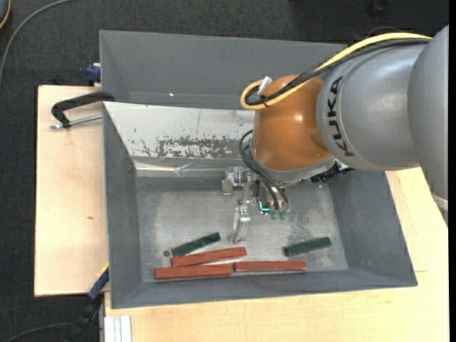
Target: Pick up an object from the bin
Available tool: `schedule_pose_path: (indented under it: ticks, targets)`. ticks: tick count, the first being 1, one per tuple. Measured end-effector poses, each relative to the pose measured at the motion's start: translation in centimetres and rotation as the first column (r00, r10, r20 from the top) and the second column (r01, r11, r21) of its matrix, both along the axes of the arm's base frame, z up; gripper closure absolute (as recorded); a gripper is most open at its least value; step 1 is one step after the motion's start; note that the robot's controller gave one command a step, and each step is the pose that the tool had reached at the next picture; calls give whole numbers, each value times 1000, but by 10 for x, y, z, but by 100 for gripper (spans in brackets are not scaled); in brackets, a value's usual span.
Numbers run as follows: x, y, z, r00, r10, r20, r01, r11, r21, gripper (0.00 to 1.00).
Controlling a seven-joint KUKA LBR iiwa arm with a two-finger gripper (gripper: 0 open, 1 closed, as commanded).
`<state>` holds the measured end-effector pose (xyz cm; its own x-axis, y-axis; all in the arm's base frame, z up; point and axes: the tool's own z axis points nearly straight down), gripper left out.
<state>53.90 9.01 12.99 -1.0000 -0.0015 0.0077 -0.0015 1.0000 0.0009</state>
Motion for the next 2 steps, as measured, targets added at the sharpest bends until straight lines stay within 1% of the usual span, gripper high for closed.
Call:
schedule_pose_path:
  ticks: [1,2]
  targets:
    - [-48,21,-62,995,101,2,-101,995,0,0]
    - [-44,20,-58,995,98,12,-98,995,1,100]
